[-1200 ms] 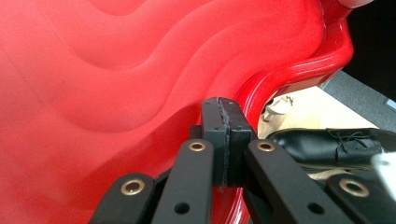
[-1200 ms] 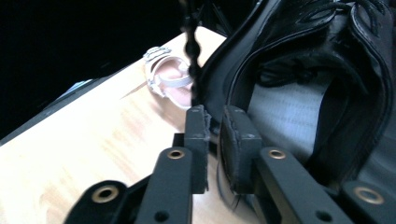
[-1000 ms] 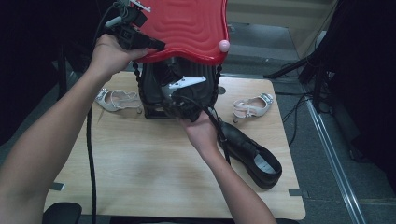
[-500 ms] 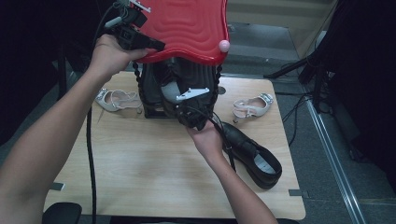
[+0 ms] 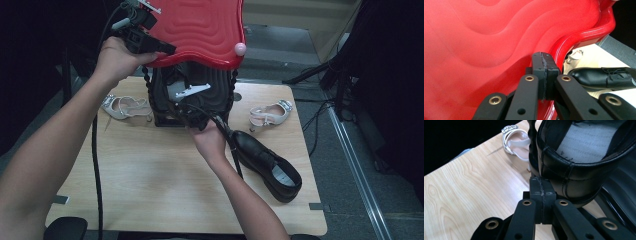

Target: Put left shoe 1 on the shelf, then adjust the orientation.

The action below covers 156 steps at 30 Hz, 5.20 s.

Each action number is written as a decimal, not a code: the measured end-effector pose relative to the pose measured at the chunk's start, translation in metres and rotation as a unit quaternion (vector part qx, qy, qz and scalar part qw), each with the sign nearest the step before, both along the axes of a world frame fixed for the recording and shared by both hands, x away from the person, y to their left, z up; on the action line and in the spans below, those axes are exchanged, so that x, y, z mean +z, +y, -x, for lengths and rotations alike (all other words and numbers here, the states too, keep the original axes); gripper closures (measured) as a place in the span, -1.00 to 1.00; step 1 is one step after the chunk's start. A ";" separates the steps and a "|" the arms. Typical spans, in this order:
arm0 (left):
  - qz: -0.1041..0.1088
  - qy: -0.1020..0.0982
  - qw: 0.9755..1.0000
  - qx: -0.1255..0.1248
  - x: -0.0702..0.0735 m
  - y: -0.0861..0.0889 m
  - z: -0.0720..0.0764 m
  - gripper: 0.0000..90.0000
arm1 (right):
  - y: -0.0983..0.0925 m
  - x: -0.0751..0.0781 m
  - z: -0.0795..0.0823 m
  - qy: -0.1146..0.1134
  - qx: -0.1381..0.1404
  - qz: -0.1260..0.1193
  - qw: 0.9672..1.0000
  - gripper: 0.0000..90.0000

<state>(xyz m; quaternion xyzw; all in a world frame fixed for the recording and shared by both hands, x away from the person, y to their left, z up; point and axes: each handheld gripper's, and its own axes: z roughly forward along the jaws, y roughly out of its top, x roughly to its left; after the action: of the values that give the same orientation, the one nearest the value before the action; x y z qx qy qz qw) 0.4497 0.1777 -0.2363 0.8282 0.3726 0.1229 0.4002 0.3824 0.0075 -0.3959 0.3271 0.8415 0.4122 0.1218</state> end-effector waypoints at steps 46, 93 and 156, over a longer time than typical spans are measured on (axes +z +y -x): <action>0.024 0.008 0.999 -0.023 0.013 0.001 0.029 0.70 | -0.004 0.001 0.003 0.039 0.045 -0.070 0.996 0.79; 0.053 0.074 0.995 -0.038 -0.143 0.023 0.116 0.03 | -0.160 -0.051 0.074 0.079 0.031 -0.059 0.995 0.30; 0.046 0.099 0.992 -0.063 -0.218 0.009 0.114 0.10 | -0.287 -0.055 0.119 0.096 -0.125 -0.020 0.987 0.43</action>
<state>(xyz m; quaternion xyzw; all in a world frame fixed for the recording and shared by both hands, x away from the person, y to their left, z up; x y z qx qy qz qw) 0.3354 0.1866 -0.4543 0.8390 0.3628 -0.0027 0.4056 0.2634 -0.2795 -0.4505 0.4701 0.7934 0.3775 0.0841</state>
